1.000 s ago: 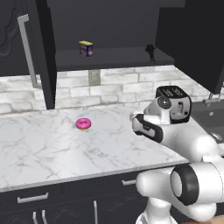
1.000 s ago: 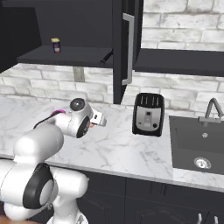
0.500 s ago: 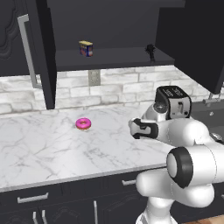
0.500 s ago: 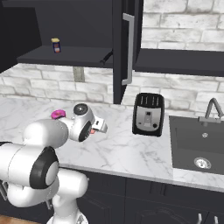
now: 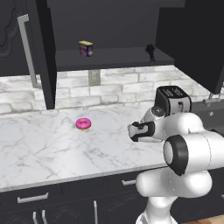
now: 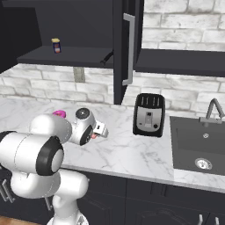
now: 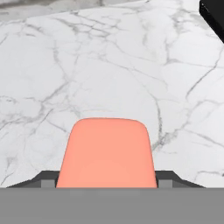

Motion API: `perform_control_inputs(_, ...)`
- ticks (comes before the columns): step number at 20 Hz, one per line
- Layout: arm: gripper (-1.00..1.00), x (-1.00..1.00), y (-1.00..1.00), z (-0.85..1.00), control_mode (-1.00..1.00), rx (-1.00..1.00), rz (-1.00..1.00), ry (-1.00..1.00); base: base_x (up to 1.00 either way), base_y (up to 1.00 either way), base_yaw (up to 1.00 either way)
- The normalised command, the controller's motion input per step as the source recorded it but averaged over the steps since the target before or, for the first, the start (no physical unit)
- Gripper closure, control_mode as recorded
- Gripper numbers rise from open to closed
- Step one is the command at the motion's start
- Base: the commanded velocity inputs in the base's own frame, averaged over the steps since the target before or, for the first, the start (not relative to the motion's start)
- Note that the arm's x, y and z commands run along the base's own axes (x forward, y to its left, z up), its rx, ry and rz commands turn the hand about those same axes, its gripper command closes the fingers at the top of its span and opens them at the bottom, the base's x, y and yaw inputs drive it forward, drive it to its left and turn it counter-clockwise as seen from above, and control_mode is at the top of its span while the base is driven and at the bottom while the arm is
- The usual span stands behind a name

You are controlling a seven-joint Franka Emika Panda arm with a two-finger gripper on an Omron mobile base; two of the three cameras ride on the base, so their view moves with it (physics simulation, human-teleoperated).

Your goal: Pick the bar soap and dish brush from the cabinet and place them on the counter.

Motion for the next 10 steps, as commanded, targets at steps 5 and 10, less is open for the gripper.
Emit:
perform_control_inputs(5, 1.0, 0.02, 0.0, -0.27, -1.0, 0.0, 0.0, 0.01, 0.0, 0.0, 0.0)
perform_control_inputs(10, 1.0, 0.02, 0.0, -0.29, -1.0, 0.0, 0.0, 0.0, 0.0, 0.0, 0.0)
